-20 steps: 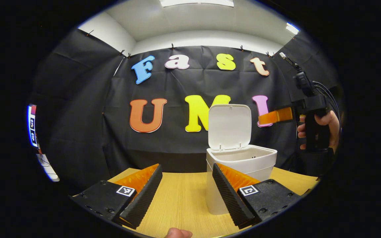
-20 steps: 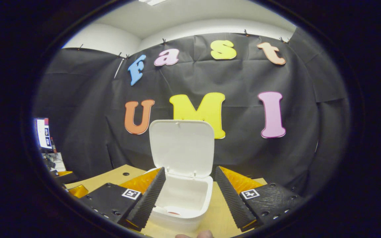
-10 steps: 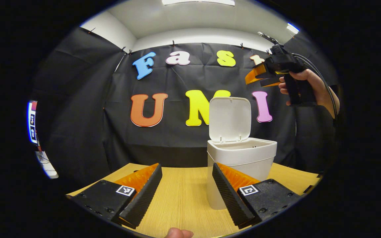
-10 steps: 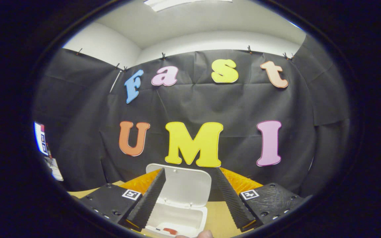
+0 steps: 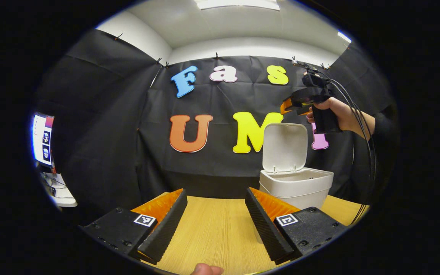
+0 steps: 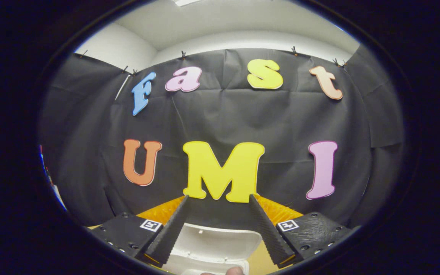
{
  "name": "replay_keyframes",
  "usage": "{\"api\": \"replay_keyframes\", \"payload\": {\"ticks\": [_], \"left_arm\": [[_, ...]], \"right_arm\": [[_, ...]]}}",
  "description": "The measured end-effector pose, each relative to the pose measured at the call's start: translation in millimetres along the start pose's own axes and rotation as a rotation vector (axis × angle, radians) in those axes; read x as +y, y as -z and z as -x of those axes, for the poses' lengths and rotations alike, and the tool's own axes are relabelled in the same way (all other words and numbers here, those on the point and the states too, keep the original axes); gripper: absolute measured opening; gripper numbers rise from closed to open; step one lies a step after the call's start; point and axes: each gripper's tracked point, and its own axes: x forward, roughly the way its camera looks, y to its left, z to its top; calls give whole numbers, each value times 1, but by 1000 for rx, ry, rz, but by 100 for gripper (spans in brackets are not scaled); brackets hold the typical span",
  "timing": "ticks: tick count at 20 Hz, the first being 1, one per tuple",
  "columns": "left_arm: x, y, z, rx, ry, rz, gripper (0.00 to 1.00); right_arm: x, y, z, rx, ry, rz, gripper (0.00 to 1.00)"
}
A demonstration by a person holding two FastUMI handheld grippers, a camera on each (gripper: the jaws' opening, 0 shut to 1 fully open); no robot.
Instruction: Press the lid of the desktop garbage bin to open it, pick up the crumpled paper on the desktop and throw it into the bin, then pick up the pop can on the desktop and drop it into the bin, and finally close the garbage bin lid.
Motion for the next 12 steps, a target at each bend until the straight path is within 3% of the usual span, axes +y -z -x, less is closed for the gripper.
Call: {"api": "replay_keyframes", "payload": {"ticks": [2,12], "left_arm": [[1,3,2,3,1,-6,98],[-6,0,2,-1,8,-26,98]], "right_arm": [[4,12,-10,34,-5,-23,97],[13,27,-14,85,-19,-26,95]]}}
